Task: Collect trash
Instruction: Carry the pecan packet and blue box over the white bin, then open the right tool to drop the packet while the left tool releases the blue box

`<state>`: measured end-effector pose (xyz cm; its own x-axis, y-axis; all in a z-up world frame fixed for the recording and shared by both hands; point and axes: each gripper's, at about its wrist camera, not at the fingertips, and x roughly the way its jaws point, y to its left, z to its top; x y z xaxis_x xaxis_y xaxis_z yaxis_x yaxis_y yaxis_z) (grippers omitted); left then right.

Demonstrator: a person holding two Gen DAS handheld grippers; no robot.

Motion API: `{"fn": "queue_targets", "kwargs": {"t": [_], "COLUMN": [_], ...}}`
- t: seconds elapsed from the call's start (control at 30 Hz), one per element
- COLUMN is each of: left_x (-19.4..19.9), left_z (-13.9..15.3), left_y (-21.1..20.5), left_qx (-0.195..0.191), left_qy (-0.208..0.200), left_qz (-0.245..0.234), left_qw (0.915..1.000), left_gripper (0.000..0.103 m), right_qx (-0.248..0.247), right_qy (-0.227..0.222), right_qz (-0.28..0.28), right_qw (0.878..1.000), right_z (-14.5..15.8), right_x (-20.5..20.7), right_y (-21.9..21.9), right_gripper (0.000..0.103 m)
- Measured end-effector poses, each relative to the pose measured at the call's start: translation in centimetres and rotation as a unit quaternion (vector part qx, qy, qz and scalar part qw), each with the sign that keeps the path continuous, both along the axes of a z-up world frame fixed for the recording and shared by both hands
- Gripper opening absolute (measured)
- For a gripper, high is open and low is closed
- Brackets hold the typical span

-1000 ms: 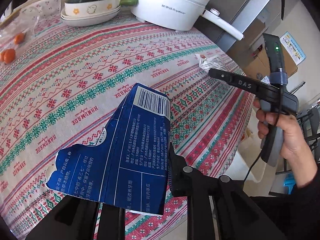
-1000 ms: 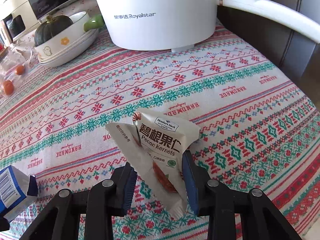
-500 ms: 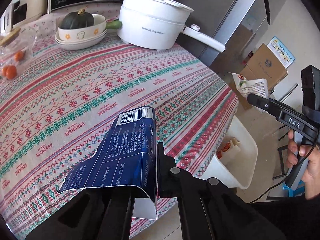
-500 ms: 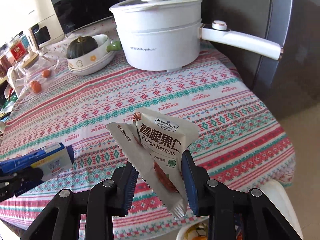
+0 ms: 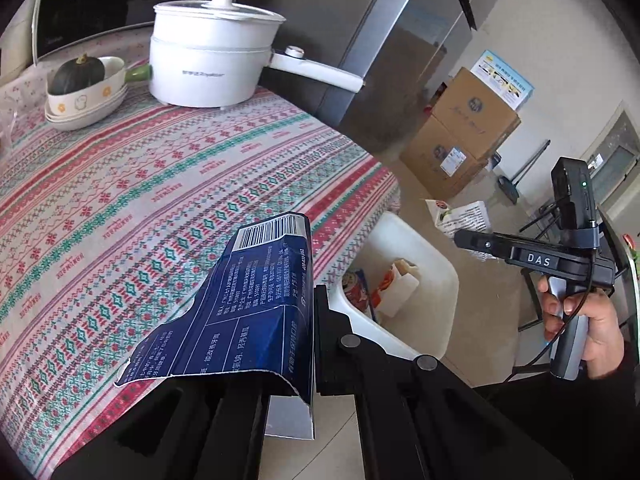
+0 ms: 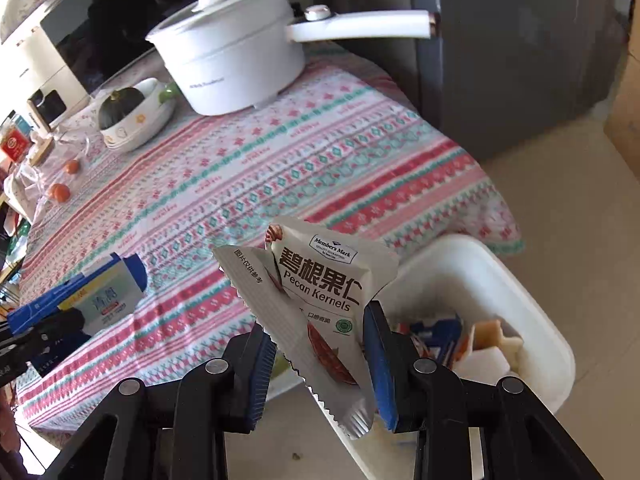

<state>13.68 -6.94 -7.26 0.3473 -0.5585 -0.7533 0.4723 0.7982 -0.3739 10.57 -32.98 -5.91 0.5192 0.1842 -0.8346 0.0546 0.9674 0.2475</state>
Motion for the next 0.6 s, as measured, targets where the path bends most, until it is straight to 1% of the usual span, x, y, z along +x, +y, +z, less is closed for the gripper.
{"fn": "queue_targets", "kwargs": {"t": [0.1,0.2,0.3,0.33,0.37,0.43,0.5,0.6], "left_x": [-0.4,-0.7,-0.9,-1.0,-1.1,-1.3,-1.5,-2.1], "left_z": [0.0,-0.1,-0.5,-0.7,-0.8,-1.2,-1.7,-2.5], "left_y": [-1.4,-3.1,-4.9,-5.5,-6.2,-7.8,-9.6,-12.6], "left_qx": [-0.005,-0.007,-0.010,-0.012,-0.013,-0.014,-0.015,-0.013], "left_qy": [0.002,0.005,0.013,0.017,0.020,0.025,0.032,0.039], "left_qz": [-0.015,-0.031,-0.047,-0.052,-0.058,-0.071,-0.087,-0.113], "left_qw": [0.9999,0.9995,0.9988,0.9984,0.9980,0.9970,0.9956,0.9928], "left_gripper": [0.000,0.000,0.000,0.000,0.000,0.000,0.000,0.000], "right_qx": [-0.006,-0.003,0.000,0.003,0.008,0.019,0.025,0.021], "right_qy": [0.019,0.034,0.045,0.050,0.057,0.068,0.070,0.068], "right_qz": [-0.010,-0.020,-0.033,-0.040,-0.049,-0.069,-0.077,-0.085], "right_qw": [1.000,0.999,0.998,0.998,0.997,0.995,0.994,0.994], "right_z": [-1.0,-1.8,-2.4,-2.7,-3.0,-3.4,-3.4,-3.1], "right_x": [-0.9,-1.6,-2.3,-2.4,-2.5,-2.8,-3.2,-3.9], "right_y": [-1.4,-2.6,-4.0,-4.5,-5.1,-6.3,-7.2,-8.4], "right_gripper": [0.039,0.040,0.044,0.052,0.063,0.071,0.071,0.072]}}
